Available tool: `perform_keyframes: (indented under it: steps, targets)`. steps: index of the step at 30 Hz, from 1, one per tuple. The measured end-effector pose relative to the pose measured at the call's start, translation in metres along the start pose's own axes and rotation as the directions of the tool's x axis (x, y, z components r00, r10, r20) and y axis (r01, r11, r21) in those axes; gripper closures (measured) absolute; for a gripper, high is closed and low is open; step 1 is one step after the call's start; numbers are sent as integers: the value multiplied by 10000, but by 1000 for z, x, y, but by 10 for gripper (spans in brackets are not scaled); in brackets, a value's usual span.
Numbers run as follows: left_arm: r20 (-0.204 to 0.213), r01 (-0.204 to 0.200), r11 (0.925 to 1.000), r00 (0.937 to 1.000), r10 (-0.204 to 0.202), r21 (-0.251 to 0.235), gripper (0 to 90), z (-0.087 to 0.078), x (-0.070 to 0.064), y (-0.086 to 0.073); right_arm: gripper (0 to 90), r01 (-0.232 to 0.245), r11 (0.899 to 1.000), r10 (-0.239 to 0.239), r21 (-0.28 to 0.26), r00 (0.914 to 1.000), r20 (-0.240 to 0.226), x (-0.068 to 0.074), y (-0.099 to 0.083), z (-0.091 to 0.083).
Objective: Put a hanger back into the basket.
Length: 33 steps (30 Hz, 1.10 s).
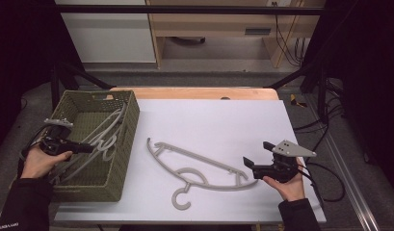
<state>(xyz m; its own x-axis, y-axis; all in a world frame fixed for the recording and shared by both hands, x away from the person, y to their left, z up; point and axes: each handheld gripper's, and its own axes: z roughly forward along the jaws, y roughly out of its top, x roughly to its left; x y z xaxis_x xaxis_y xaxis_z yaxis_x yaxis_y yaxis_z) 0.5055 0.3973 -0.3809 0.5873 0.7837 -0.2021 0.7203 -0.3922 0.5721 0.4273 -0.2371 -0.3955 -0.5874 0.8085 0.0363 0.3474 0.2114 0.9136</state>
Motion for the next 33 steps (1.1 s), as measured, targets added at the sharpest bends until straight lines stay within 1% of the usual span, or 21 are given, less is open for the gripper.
perform_keyframes:
  steps: [4, 7, 9, 10, 13, 16, 17, 18, 20, 21, 22, 24, 25, 26, 27, 29, 30, 32, 33]
  targets:
    - [-190, -174, 9992, 9997, 180, 349, 822, 7, -3, -1, 88, 4, 10000, -4, 10, 10000, 11, 0, 0, 0]
    - [-417, -263, 9990, 9987, 278, 353, 817, 6, -5, -1, 88, 7, 10000, -7, 5, 10000, 9, 0, 0, 0]
    - [-738, -338, 9990, 9966, 360, 304, 811, 4, -8, -2, 88, -6, 10000, 6, -11, 10000, 5, 0, 0, 0]
    - [-867, -311, 9992, 9957, 331, 242, 798, 3, -9, -2, 88, -37, 10000, 37, -30, 10000, -3, 1, 0, 0]
    - [-1302, -375, 9992, 9909, 353, -148, 726, -6, -13, -3, 88, -49, 10000, 49, -20, 10000, 15, 1, 0, -1]
    - [-1519, -388, 9965, 9880, 272, -742, 645, -18, -20, -3, 88, 23, 10000, -23, -13, 10000, 9, 1, 1, 0]
    - [-1547, -446, 9947, 9875, 299, -922, 640, -22, -23, -3, 89, 42, 10000, -42, -3, 10000, 1, 2, 1, 0]
    - [-1584, -519, 9903, 9869, 311, -1288, 632, -27, -28, -3, 90, 68, 10000, -67, 6, 10000, -23, 2, 1, 0]
    - [-1530, -633, 9833, 9875, 370, -1706, 579, -32, -37, -1, 91, 124, 9999, -124, 32, 9999, -19, 3, 1, 1]
    - [-1498, -683, 9766, 9880, 378, -2042, 550, -34, -45, 1, 92, 164, 9999, -163, 50, 9999, -47, 3, 1, 1]
    - [-1502, -761, 9729, 9877, 435, -2183, 516, -36, -50, 2, 92, 194, 9998, -193, 41, 9998, -56, 4, 1, 1]
    - [-1424, -1037, 9629, 9874, 695, -2490, 469, -37, -64, 5, 93, 205, 9998, -204, 59, 9998, -80, 5, 2, 1]
    - [-1326, -1159, 9557, 9878, 822, -2705, 446, -37, -73, 7, 94, 227, 9997, -227, 77, 9997, -101, 5, 2, 1]
    - [-1320, -1313, 9510, 9865, 973, -2799, 429, -37, -79, 8, 95, 247, 9997, -246, 77, 9996, -132, 6, 2, 1]
    - [-1314, -1622, 9437, 9829, 1288, -2884, 419, -35, -88, 10, 95, 271, 9996, -270, 74, 9995, -140, 6, 2, 1]
    - [-1225, -2005, 9301, 9778, 1702, -3079, 401, -32, -105, 13, 96, 311, 9995, -310, 88, 9994, -164, 7, 3, 1]
    - [-1188, -2106, 9247, 9762, 1816, -3172, 392, -29, -111, 15, 96, 316, 9994, -314, 111, 9994, -173, 8, 3, 1]
    - [-1076, -2440, 9110, 9694, 2204, -3325, 375, -23, -127, 18, 96, 319, 9994, -316, 133, 9992, -243, 9, 3, 1]
    - [-957, -2574, 9053, 9663, 2390, -3380, 366, -20, -134, 19, 96, 296, 9994, -292, 178, 9993, -251, 10, 3, 2]
